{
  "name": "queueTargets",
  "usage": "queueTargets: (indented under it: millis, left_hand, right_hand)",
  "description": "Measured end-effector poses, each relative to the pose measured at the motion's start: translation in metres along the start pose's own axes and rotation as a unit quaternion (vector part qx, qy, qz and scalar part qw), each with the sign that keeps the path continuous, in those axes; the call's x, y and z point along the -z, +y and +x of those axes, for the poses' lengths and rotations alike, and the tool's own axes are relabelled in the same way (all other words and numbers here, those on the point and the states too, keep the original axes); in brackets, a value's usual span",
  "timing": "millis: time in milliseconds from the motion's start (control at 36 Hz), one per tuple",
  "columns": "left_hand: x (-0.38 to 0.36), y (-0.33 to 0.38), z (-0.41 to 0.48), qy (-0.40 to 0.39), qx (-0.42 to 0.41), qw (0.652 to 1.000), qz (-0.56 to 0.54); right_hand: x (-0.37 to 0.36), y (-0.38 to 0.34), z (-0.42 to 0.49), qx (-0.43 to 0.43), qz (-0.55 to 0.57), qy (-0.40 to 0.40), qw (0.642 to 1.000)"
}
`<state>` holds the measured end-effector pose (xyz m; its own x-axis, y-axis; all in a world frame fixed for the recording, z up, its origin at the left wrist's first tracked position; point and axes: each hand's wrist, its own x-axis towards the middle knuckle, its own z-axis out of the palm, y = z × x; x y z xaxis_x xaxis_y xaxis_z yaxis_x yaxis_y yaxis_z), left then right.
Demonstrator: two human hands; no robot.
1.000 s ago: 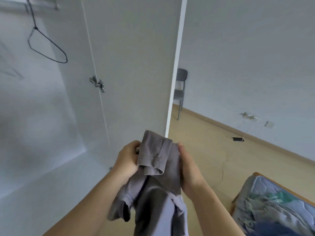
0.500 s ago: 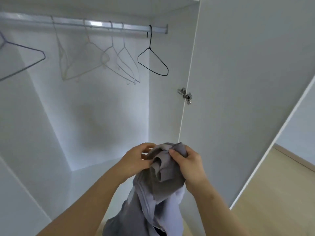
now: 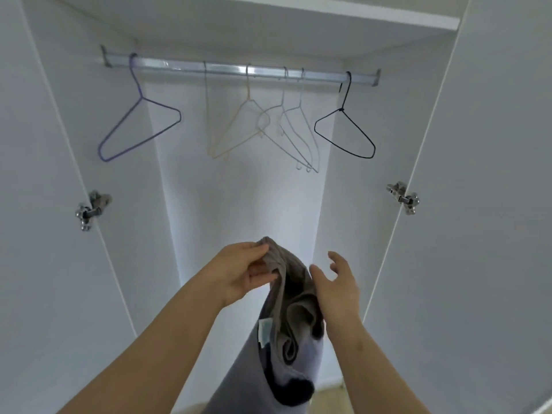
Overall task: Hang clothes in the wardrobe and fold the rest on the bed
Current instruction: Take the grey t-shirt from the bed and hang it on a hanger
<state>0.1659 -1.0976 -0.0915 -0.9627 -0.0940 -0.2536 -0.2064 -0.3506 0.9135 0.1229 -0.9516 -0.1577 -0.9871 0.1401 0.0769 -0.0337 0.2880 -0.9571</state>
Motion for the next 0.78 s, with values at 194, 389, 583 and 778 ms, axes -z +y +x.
queueTargets:
  millis: [194, 389, 583, 778]
  left_hand:
    - [-0.01, 0.006, 0.003, 0.054, -0.025, 0.984, -0.169]
    - [-0.004, 0.02, 0.002, 0.118, -0.114, 0.981, -0.1]
    - [0.029, 0.021, 0.004, 0.18, -0.157, 0.953, 0.188]
    - [0.047, 0.024, -0.001, 0.153, -0.182, 0.807, 0.541]
  right_hand:
    - [-0.014, -0.023, -0.027, 0.092, 0.08, -0.195, 0.973]
    - [-0.017, -0.011, -0.023, 0.048, 0.025, -0.192, 0.98]
    - [-0.018, -0.026, -0.016, 0.106, -0.015, -0.177, 0.978]
    - [-0.025, -0.043, -0.012, 0.127, -0.018, -0.18, 0.975]
